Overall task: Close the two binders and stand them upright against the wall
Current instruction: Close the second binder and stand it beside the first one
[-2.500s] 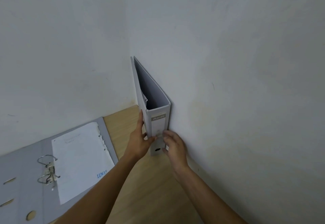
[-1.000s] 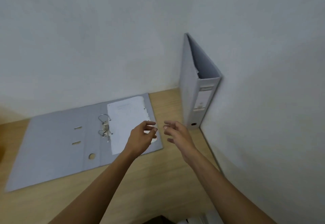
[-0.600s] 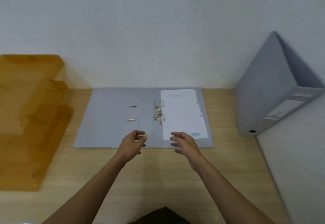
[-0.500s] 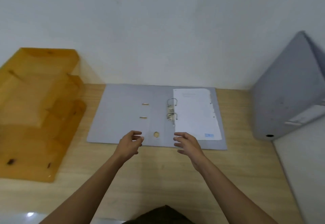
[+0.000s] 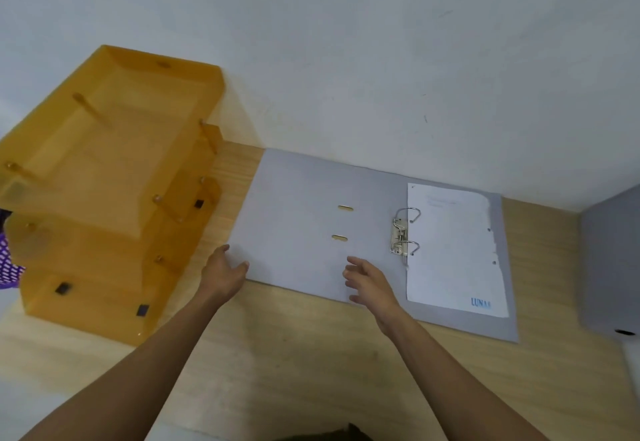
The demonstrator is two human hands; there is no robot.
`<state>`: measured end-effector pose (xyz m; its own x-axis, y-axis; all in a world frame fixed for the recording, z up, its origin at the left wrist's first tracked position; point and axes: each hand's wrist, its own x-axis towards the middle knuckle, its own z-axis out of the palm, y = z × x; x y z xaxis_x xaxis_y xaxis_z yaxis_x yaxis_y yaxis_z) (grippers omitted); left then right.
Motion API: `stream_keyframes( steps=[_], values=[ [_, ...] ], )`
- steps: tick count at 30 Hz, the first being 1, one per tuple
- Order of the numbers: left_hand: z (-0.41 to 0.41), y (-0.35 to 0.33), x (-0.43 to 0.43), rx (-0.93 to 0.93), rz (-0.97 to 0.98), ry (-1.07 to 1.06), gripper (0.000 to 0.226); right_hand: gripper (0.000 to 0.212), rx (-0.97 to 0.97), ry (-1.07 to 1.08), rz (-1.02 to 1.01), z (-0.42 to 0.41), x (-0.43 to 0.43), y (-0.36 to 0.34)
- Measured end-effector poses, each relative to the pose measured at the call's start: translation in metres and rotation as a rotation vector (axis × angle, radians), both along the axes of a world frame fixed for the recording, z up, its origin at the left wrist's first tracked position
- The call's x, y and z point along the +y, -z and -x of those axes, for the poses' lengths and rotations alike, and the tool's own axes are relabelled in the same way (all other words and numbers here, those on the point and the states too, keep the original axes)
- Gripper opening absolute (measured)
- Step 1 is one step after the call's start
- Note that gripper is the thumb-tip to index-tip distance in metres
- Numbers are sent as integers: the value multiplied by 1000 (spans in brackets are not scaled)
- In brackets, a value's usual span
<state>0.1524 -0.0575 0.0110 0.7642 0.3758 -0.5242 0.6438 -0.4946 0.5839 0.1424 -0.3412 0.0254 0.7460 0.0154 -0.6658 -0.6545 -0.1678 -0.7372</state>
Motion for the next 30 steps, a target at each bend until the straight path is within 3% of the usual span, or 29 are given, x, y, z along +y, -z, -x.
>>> stream_keyframes(
  steps=[10,14,19,23,27,30],
  values=[
    [-29,12,15,53,-10,-108,77,52,36,-97,63,-14,20,14],
    [-39,-24,16,10,197,-15,56,52,-8,-114,56,-12,27,3],
    [-41,-91,-4,49,534,192,47,48,-98,-112,5,-12,34,-21],
    [-34,-127,-56,-99,638,266,35,48,-236,-125,-45,-19,43,-57],
    [-22,-145,-109,-181,802,301,48,55,-349,-97,-92,-24,32,-96],
    [-15,-151,-143,-218,819,352,76,54,-399,-64,-113,-25,13,-121]
  ],
)
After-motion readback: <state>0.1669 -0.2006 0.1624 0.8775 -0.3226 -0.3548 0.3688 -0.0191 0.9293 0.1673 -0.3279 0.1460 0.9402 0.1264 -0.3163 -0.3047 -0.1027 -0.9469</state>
